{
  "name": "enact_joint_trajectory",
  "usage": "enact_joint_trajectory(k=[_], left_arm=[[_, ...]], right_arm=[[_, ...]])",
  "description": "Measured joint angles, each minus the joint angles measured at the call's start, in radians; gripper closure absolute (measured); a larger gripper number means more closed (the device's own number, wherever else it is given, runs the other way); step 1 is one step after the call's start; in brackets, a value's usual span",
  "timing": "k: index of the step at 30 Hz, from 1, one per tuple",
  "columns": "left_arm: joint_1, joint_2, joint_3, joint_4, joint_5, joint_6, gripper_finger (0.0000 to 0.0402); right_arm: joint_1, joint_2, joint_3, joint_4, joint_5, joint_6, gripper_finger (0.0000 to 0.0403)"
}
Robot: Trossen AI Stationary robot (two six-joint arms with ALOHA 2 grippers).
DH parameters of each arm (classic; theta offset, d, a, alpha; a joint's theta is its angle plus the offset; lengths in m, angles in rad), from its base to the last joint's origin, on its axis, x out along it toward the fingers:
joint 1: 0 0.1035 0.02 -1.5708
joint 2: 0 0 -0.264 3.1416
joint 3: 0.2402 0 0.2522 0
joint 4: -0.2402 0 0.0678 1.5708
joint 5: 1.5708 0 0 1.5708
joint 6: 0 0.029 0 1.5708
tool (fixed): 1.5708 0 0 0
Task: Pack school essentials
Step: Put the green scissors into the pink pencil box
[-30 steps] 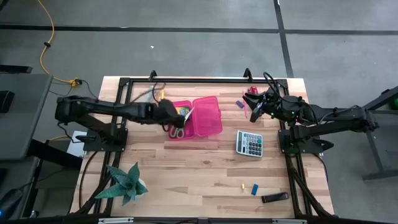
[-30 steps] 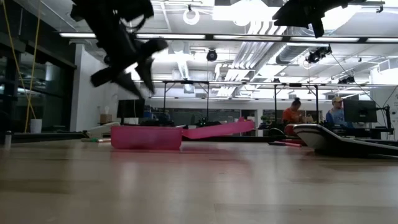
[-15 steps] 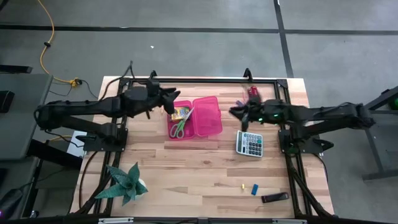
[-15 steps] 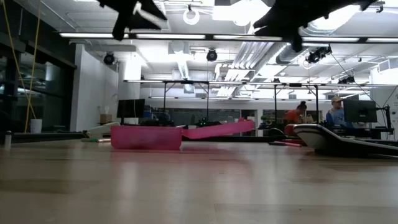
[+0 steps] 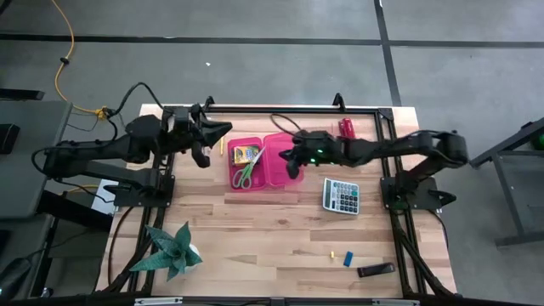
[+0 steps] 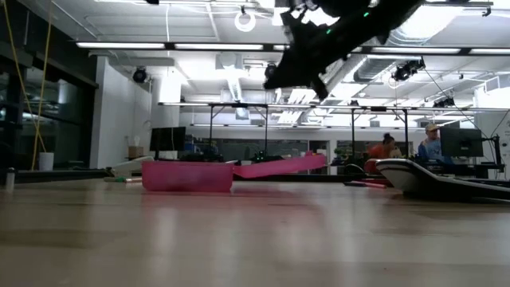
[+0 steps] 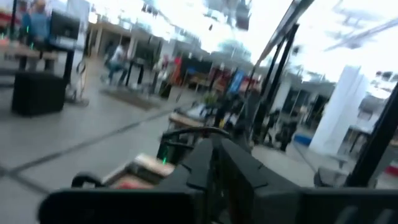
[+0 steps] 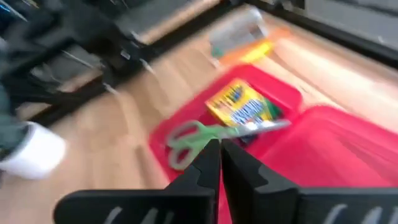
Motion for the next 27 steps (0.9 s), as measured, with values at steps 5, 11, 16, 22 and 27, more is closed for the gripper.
enact_joint_trajectory(k=[5,11,16,22,27], left_arm=[[-0.017,0.011,0.0,0.0,0.0,-0.016,0.04],[-0.024,0.028,-0.001,-0.001,-0.08,-0.003,0.0401],[-0.024,0.033,-0.001,-0.001,-0.088,-0.005,0.0401],[-0.023,0.033,-0.001,-0.001,-0.117,-0.005,0.0401],[-0.023,0.033,-0.001,-0.001,-0.122,-0.005,0.0401]], right_arm=[[-0.047,0.163,0.103,-0.068,-0.029,0.013,0.0401],[-0.098,0.366,0.259,-0.136,-0.067,0.046,0.0402],[-0.116,0.479,0.381,-0.258,-0.066,0.024,0.0403],[-0.122,0.55,0.489,-0.337,-0.053,-0.011,0.0403],[-0.124,0.571,0.53,-0.325,-0.014,-0.047,0.0403]])
